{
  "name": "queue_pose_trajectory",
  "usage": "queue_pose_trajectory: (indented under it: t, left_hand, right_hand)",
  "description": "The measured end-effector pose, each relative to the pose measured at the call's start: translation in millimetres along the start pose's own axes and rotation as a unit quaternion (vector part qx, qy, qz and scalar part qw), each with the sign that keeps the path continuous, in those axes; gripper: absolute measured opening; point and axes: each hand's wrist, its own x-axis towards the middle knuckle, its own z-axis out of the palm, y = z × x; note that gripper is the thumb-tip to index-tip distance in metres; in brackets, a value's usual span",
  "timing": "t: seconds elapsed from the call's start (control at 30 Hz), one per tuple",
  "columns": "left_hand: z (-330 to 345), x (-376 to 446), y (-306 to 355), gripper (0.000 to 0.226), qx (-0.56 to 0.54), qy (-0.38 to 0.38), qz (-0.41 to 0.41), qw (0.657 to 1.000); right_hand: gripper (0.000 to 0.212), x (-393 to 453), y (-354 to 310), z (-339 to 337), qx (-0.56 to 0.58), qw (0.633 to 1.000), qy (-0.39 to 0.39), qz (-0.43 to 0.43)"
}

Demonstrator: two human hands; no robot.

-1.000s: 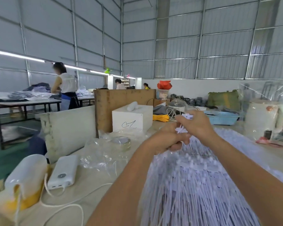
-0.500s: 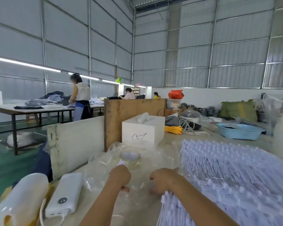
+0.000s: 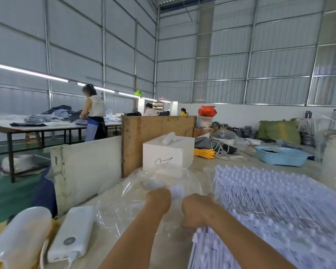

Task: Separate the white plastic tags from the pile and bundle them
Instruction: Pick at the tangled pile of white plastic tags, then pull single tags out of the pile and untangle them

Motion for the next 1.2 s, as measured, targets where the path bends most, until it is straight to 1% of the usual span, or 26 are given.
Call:
queue_pose_trajectory:
  t: [0.03, 0.07, 0.13, 0.2, 0.33, 0.43, 0.5, 0.53, 0.57, 0.6, 0.7, 0.73, 0.77, 0.8, 0.87, 0.9, 0.93, 1.0, 1.07, 1.1, 1.13, 1.2]
  left_hand:
    - [7, 1, -2, 0.04, 0.021, -0.022, -0.018, 0.999]
    - [14, 5, -6, 0.043, 0.029, -0.028, -0.028, 0.999]
    - [23, 6, -13, 0.048, 0.024, 0.006, -0.032, 0.999]
    - [27, 6, -18, 0.047, 0.046, 0.021, -0.036, 0.998]
    - [31, 5, -33, 0.045, 0.058, 0.014, -0.116, 0.991]
    - [28, 6, -36, 0.039, 0.093, 0.006, -0.09, 0.992]
    - [21, 5, -27, 0.036, 0.142, 0.022, -0.056, 0.988]
    - [18, 4, -21, 0.037, 0.154, 0.031, -0.038, 0.987]
    - [18, 4, -16, 0.038, 0.153, 0.033, -0.023, 0.987]
    - [20, 3, -13, 0.04, 0.145, 0.022, -0.016, 0.989]
    - [25, -3, -9, 0.042, 0.111, -0.029, -0.03, 0.993]
    - [23, -5, -8, 0.041, 0.115, -0.035, -0.036, 0.992]
    - [19, -8, -6, 0.041, 0.124, -0.039, -0.041, 0.991]
    - [10, -11, -2, 0.041, 0.132, -0.034, -0.039, 0.99]
    - [-12, -18, 11, 0.039, 0.142, 0.015, -0.028, 0.989]
    - [-26, -23, 20, 0.035, 0.144, 0.05, -0.019, 0.988]
    - [-40, -29, 32, 0.032, 0.139, 0.082, -0.007, 0.987]
    - [-65, -45, 58, 0.03, 0.102, 0.137, 0.039, 0.985]
    - [-83, -61, 87, 0.031, 0.02, 0.179, 0.135, 0.974]
    - [-89, -71, 101, 0.03, -0.037, 0.18, 0.203, 0.962]
    - [-92, -81, 115, 0.029, -0.097, 0.161, 0.273, 0.943]
    - [-91, -100, 141, 0.022, -0.187, 0.086, 0.384, 0.9]
  right_hand:
    - [0.026, -3, 2, -3, -0.001, 1.0, -0.013, 0.006]
    - [0.029, -4, 5, -4, 0.001, 1.0, -0.022, 0.013]
    - [0.031, -5, 10, -3, 0.023, 0.999, -0.036, 0.018]
    - [0.031, -7, 13, -1, 0.05, 0.998, -0.047, 0.011]
    - [0.031, -10, 14, 0, 0.063, 0.997, -0.053, -0.007]
    - [0.036, -10, 14, -1, 0.061, 0.997, -0.037, 0.001]
    - [0.044, -7, 10, 2, 0.042, 0.999, 0.01, 0.013]
    - [0.044, -4, 8, 5, 0.014, 0.999, 0.041, 0.011]
    - [0.039, -1, 5, 8, -0.011, 0.998, 0.062, 0.004]
    - [0.033, 1, 2, 10, -0.021, 0.998, 0.059, -0.005]
    - [0.034, 6, -2, 16, -0.001, 1.0, -0.011, -0.006]
    - [0.032, 6, -3, 16, 0.007, 1.0, -0.012, -0.008]
    - [0.032, 4, -2, 15, 0.031, 0.999, -0.001, -0.011]
    - [0.033, 2, 0, 13, 0.078, 0.997, 0.022, -0.016]
    - [0.036, -10, 8, 0, 0.192, 0.977, 0.084, -0.027]
    - [0.035, -18, 15, -8, 0.222, 0.968, 0.116, -0.031]
    - [0.034, -29, 25, -17, 0.231, 0.962, 0.142, -0.036]
    - [0.028, -56, 54, -32, 0.236, 0.957, 0.165, -0.04]
    - [0.02, -92, 91, -41, 0.257, 0.951, 0.17, -0.027]
    - [0.018, -114, 109, -43, 0.262, 0.949, 0.174, -0.014]
    - [0.016, -136, 127, -43, 0.263, 0.948, 0.179, 0.005]
    - [0.017, -178, 158, -34, 0.266, 0.942, 0.198, 0.049]
